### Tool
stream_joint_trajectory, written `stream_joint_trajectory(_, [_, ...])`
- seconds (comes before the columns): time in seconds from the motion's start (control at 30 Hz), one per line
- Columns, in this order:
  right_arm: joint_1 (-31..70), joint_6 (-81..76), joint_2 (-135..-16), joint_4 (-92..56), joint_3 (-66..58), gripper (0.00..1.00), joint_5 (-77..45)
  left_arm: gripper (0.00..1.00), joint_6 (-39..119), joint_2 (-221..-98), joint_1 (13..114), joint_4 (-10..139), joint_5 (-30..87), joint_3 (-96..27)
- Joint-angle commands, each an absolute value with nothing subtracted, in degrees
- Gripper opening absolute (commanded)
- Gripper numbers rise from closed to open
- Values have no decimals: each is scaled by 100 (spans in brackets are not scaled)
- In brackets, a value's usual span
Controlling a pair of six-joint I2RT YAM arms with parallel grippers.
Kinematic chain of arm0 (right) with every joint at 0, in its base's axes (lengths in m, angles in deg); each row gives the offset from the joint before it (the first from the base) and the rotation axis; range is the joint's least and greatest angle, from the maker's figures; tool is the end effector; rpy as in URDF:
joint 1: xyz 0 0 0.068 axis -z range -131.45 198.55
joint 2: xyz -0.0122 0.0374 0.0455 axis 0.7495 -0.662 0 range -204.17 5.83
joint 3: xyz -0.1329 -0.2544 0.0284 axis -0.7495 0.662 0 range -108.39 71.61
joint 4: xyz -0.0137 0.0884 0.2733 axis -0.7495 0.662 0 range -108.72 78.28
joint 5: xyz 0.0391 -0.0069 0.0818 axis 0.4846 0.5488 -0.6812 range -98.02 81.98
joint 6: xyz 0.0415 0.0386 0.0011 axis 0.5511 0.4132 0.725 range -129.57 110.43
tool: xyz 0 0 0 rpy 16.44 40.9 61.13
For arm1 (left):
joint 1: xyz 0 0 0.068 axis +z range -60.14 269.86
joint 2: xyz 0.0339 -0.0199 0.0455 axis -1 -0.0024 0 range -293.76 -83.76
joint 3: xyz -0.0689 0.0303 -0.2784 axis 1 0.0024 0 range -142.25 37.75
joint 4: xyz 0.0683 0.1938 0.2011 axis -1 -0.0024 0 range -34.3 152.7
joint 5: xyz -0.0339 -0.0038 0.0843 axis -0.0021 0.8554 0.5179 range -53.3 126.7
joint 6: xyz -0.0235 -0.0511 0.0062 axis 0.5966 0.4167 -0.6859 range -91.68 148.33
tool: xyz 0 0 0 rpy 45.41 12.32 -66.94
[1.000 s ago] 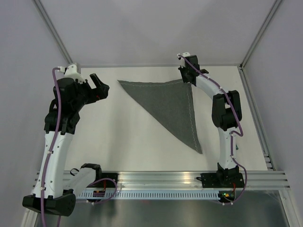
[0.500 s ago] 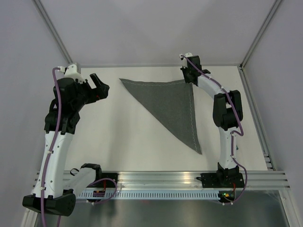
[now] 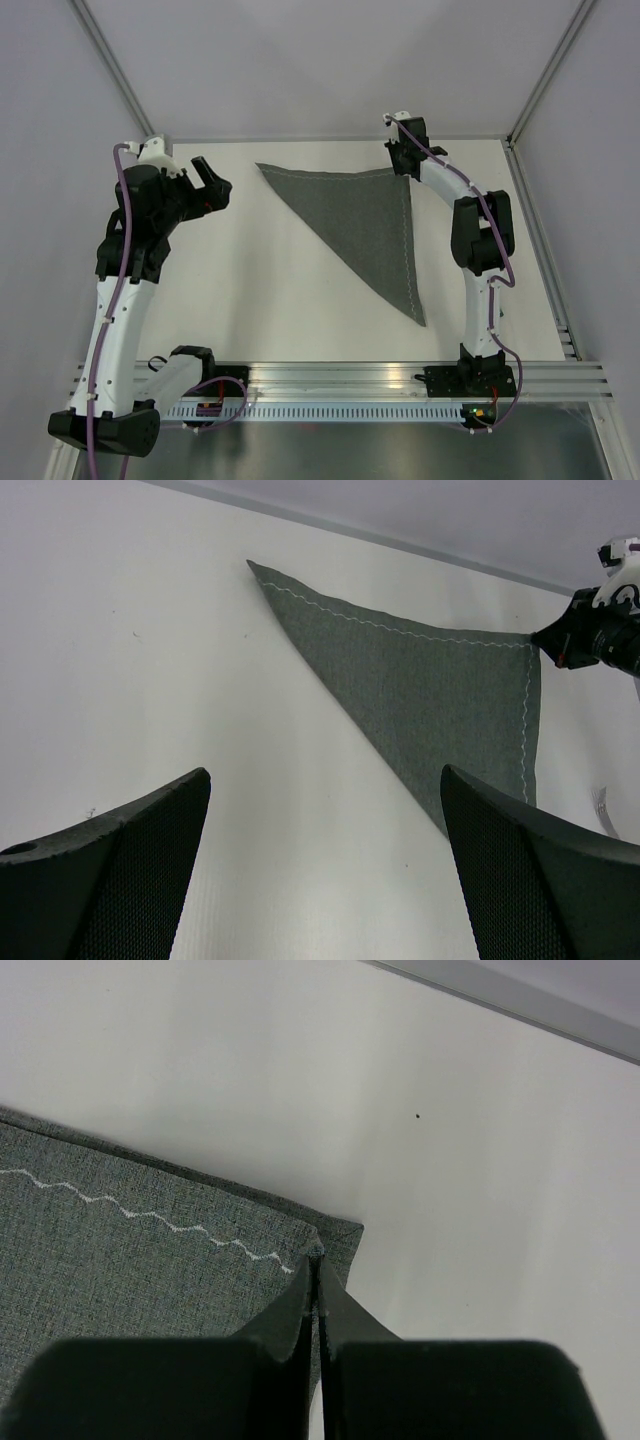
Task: Fold the napkin, place the utensils inside, and roll it up
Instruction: Fold the napkin
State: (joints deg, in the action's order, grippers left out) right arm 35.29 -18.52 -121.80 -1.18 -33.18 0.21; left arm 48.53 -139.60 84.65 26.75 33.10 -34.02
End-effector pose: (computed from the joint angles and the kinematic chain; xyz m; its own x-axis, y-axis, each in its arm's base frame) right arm 0.5384 0.1210 0.2114 -0.6041 -0.3005 -0.7381 -0.2175 0.9532 -0.2100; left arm 0.2140 -0.0221 0.4389 -0.3716 -0.3122 -0.8743 0.0225 0.9385 -0.3446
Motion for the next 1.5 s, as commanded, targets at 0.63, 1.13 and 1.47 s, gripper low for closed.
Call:
stream_joint_trajectory(0.63, [3703, -2003, -12734, 607, -4353, 67, 745, 100, 5837, -14264, 8494, 4080, 3081, -2230])
stream_joint_trajectory(1.13, [5046, -3003, -9157, 1591, -516, 56, -1626, 89, 6603, -17162, 8266, 5777, 3528, -2252])
stream_joint_trajectory(1.47, [5855, -3962, -7521, 2117, 1017, 51, -2058, 81, 6595, -19677, 7721, 5700, 4161, -4274])
